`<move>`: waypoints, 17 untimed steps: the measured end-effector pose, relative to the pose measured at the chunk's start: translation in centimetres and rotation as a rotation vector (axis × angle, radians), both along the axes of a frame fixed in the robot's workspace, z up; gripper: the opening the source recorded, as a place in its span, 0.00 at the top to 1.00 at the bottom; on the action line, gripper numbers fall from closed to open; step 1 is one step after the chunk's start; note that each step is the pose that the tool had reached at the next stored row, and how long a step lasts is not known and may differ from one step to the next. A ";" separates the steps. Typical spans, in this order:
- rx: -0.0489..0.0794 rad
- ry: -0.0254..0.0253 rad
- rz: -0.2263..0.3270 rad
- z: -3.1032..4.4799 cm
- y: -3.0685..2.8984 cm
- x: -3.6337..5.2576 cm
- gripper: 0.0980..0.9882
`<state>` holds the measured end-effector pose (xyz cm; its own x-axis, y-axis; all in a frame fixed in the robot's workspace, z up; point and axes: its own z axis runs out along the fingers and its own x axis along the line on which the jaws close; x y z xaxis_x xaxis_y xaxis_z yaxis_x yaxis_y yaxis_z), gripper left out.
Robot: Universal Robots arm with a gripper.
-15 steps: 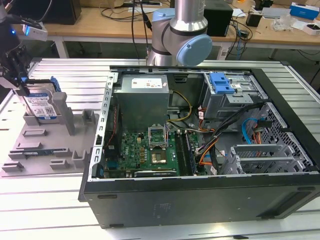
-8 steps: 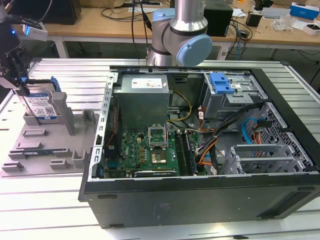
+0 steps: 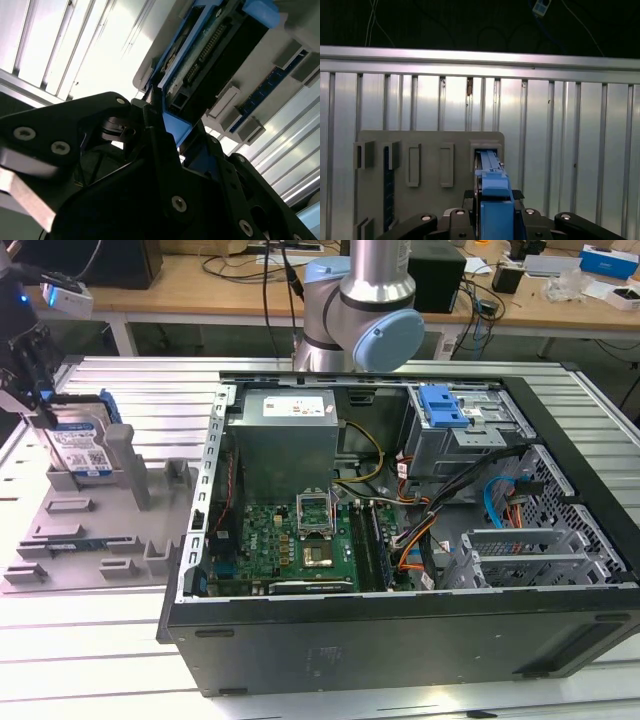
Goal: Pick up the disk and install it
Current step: 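Pick up the disk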
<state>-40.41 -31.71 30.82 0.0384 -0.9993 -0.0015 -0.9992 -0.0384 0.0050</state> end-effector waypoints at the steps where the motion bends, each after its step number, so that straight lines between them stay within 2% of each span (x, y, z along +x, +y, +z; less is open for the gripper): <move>1: 0.003 -0.0017 0.000 1.05 0.00 0.00 0.70; 9: 0.006 -0.0047 0.000 2.66 0.00 0.00 0.70; 17: 0.009 -0.0078 0.000 4.69 0.00 0.00 0.70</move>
